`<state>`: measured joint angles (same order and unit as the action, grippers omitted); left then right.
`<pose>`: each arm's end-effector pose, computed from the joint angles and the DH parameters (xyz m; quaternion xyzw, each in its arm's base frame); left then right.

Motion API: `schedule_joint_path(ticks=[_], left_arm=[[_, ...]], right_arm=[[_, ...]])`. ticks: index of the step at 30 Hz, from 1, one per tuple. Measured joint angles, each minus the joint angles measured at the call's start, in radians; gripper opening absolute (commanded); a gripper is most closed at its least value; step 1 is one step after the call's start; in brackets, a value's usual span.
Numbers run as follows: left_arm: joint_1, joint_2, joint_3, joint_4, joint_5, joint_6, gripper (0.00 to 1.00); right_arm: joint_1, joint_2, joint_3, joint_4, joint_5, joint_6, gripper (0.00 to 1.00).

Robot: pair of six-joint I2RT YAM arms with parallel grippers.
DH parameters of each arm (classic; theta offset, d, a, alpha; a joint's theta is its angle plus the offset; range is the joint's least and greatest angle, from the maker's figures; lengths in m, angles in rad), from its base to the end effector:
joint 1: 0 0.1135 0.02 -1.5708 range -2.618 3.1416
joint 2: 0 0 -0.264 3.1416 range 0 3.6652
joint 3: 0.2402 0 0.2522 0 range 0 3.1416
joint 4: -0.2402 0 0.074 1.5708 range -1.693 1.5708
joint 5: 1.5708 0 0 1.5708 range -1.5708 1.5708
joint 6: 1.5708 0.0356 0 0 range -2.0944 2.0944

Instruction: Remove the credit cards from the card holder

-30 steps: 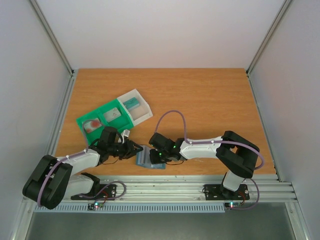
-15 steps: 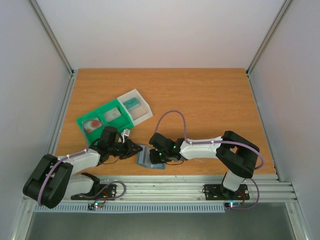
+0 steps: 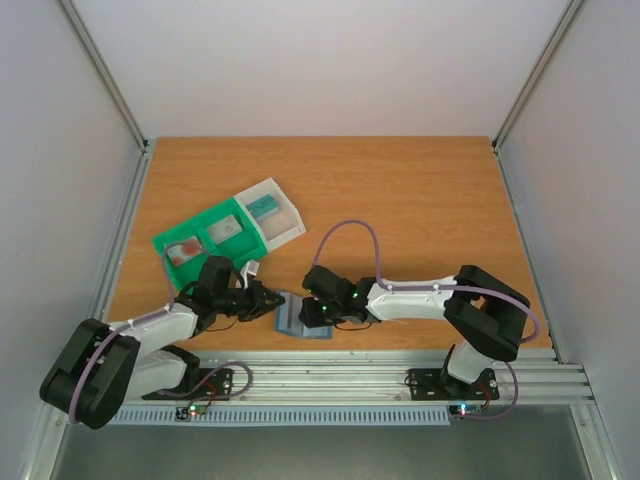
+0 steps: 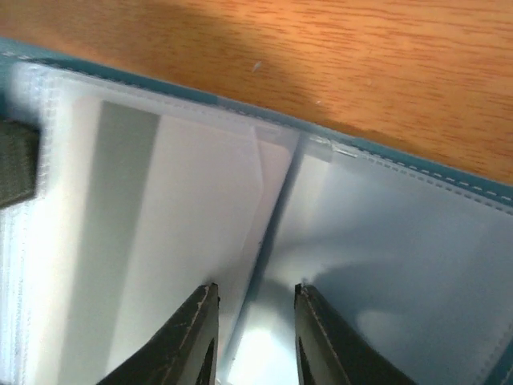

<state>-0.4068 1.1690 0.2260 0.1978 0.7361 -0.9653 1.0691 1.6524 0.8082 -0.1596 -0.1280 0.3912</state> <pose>0.1586 -0.0943 0.1254 -0.0968 0.8613 -0.4921 0.0808 0.1440 0.2721 0.1412 -0.3354 0.8977 0.2319 0.1670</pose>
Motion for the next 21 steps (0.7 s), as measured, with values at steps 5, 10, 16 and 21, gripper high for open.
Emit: schedule_joint_path(ticks=[5, 10, 16, 21], left_arm=[[-0.006, -0.028, 0.000, -0.030, 0.000, 0.000, 0.00], [-0.008, -0.052, 0.000, -0.054, -0.002, 0.001, 0.00], [-0.010, -0.073, 0.000, -0.098, -0.009, 0.007, 0.00], [-0.010, -0.080, 0.001, -0.119, -0.011, 0.009, 0.01]], right_arm=[[0.000, -0.066, 0.003, -0.036, -0.013, 0.017, 0.50], [0.000, -0.077, 0.027, -0.044, -0.053, 0.042, 0.59], [0.005, -0.064, 0.069, -0.053, -0.076, 0.061, 0.62], [0.008, -0.042, 0.091, -0.053, -0.085, 0.067, 0.65]])
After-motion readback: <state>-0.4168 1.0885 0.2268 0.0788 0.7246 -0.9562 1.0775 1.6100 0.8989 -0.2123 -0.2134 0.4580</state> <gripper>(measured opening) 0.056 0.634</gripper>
